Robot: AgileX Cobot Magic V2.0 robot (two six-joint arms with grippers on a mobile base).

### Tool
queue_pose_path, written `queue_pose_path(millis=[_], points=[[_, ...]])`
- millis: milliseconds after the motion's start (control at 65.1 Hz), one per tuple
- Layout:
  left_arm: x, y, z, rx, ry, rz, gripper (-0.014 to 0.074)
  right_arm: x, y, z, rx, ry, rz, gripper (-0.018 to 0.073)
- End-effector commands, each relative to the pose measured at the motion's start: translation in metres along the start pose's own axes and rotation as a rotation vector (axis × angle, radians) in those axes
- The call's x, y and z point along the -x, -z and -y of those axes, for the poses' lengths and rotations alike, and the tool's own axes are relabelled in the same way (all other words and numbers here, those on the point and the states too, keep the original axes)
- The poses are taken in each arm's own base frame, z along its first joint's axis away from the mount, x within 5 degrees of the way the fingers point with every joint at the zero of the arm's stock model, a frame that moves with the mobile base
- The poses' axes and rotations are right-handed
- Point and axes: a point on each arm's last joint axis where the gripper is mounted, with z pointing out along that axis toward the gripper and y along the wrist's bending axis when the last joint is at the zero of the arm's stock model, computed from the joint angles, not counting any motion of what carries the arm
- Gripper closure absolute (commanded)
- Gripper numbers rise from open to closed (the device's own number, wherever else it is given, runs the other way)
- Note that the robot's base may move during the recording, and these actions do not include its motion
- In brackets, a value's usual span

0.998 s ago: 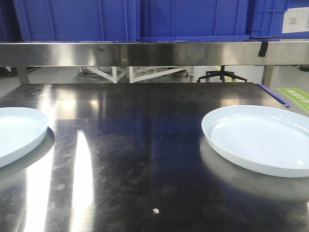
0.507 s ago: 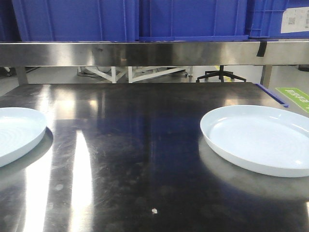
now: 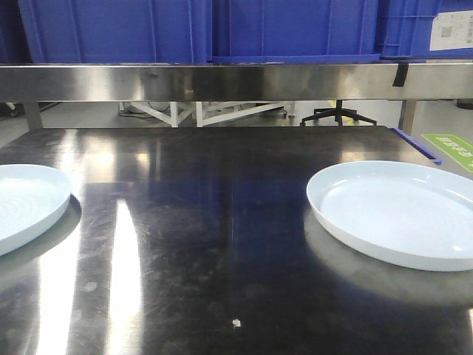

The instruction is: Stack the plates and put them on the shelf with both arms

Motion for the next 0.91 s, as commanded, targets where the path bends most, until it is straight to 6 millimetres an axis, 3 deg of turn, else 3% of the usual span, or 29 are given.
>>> queue_pose_path(millis=[0, 77, 169, 246, 384, 445, 753, 891], points=[[0.018, 0.008, 0.001, -0.016, 0.002, 0.119, 0.0511, 0.02, 0.007, -0.004, 0.028, 0.01, 0.131, 0.0474], [0.017, 0.007, 0.001, -0.014, 0.0, 0.114, 0.0511, 0.021, 0.007, -0.004, 0.03, 0.011, 0.137, 0.0326], [0.014, 0.001, -0.001, 0.004, 0.008, 0.071, 0.0496, 0.021, 0.007, -0.004, 0.03, 0.011, 0.137, 0.0048], [0.011, -0.008, -0.004, 0.022, 0.012, 0.023, 0.0421, 0.021, 0.007, -0.004, 0.03, 0.011, 0.137, -0.0055], [0.004, -0.033, -0.004, 0.037, 0.004, -0.06, 0.0174, 0.021, 0.007, -0.004, 0.03, 0.011, 0.137, -0.0026], [0.001, -0.045, -0.005, 0.052, 0.016, -0.098, 0.0108, 0.021, 0.007, -0.004, 0.03, 0.011, 0.137, -0.0008], [-0.017, -0.092, -0.028, 0.167, 0.089, -0.238, 0.0102, 0.021, 0.007, -0.005, 0.031, 0.011, 0.14, 0.0009], [-0.024, -0.11, -0.038, 0.195, 0.116, -0.284, 0.014, 0.021, 0.007, -0.005, 0.032, 0.012, 0.139, 0.0009]])
